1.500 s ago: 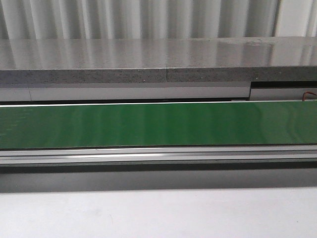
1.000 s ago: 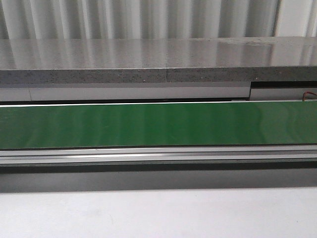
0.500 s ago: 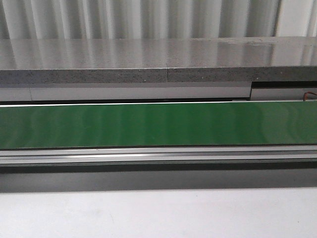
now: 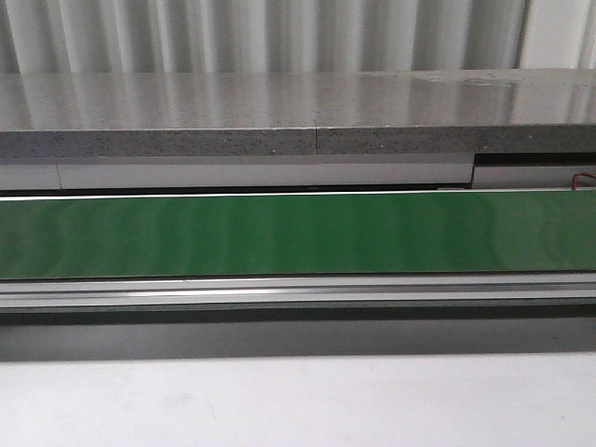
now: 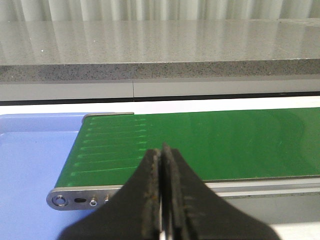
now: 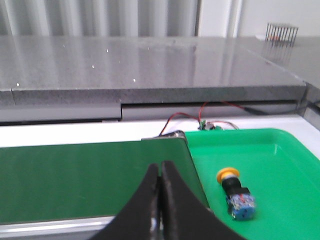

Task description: Move button from right to left

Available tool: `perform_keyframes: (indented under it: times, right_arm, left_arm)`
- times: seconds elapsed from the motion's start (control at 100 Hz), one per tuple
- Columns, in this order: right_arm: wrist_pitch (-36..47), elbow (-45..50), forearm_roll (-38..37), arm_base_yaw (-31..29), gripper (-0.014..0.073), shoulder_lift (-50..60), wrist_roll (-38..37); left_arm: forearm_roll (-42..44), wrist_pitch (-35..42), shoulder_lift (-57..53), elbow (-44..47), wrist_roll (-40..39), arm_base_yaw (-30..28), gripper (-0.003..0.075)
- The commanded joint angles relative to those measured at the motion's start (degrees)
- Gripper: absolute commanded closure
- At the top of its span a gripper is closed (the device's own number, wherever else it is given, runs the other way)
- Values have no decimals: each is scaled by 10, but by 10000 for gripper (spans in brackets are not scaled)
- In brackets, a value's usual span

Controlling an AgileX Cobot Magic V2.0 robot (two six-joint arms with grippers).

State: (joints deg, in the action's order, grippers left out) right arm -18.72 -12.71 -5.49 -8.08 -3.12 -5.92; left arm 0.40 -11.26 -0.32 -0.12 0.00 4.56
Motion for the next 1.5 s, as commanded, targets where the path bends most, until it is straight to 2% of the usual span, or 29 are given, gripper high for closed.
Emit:
perform_keyframes:
  times: [0.0,0.39,0.49,0.58,0.77,0.84,1.16,1.49]
  right_arm:
    - [9,-50,-5,-1,661,-39,1]
    - [-142,-193,-3,-1,657,-238,1]
    - [-174,-234,1,-1,615,-296,1]
    - [-197,-268,8,-1,490,-346,1]
    - [-222,-328,28,-1,27,-429,1]
    - [-236,-349,29,-1,-43,-457,1]
    - [-305,-441,31,-12,-17,-584,1]
    - [-334,-526,38,-119,-17,-731,1]
  left_arm:
    - [0,44,-19,14,-4,-1,740]
    - [0,44,-19,14,-4,-1,740]
    - [0,44,-19,14,-4,-1,740]
    - [0,44,-19,14,-4,-1,740]
    - [0,44,-19,14,-4,-1,740]
    - [0,44,-19,14,-4,-1,740]
    - [0,44,-19,14,-4,-1,740]
    - [0,44,-19,14,-4,-1,740]
